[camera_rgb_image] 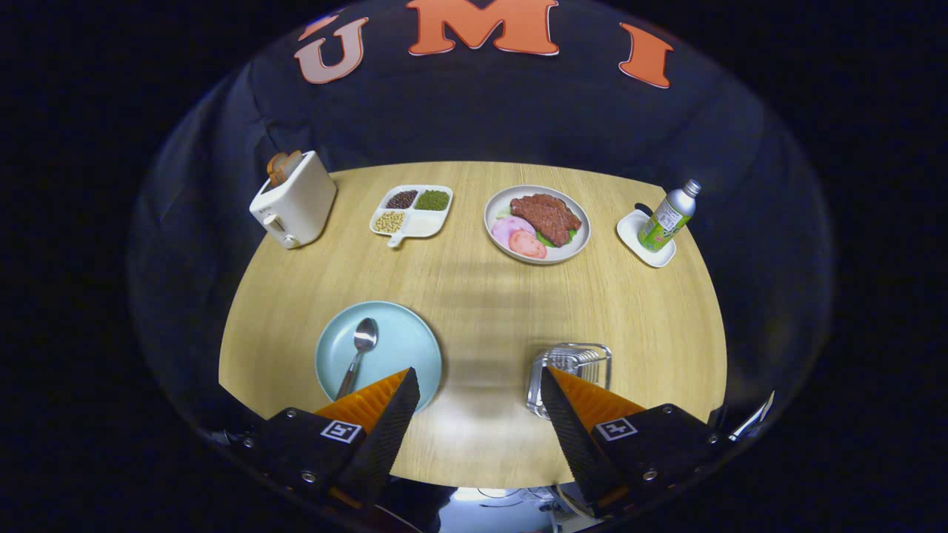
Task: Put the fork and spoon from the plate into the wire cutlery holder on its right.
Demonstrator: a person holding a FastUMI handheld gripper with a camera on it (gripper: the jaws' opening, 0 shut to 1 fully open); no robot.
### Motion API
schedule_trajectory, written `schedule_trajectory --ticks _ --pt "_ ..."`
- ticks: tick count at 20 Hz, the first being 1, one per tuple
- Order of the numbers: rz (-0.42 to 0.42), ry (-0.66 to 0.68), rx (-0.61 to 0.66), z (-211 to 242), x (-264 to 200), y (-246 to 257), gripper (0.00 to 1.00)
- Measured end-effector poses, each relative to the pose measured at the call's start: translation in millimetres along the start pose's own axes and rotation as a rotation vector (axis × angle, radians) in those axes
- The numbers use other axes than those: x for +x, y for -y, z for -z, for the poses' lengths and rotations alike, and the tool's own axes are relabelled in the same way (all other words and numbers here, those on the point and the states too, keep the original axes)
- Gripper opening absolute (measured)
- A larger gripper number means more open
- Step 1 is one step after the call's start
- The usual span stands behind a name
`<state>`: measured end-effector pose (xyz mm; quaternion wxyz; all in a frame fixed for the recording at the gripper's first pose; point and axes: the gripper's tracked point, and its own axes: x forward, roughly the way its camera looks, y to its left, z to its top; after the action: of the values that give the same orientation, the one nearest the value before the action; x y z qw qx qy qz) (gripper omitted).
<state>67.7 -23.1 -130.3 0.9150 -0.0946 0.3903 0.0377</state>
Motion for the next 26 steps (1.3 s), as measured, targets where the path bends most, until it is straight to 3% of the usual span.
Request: schedule_trajectory --ticks 9,16,20,26 --pt "-0.035 0.115 0.031 47 44 -114 0.99" --pt "0.057 0.137 0.051 71 79 -129 0.99" --pt "0.06 0.092 0.067 91 101 -138 0.97" --pt "0.05 0.062 0.041 105 114 -152 0.59"
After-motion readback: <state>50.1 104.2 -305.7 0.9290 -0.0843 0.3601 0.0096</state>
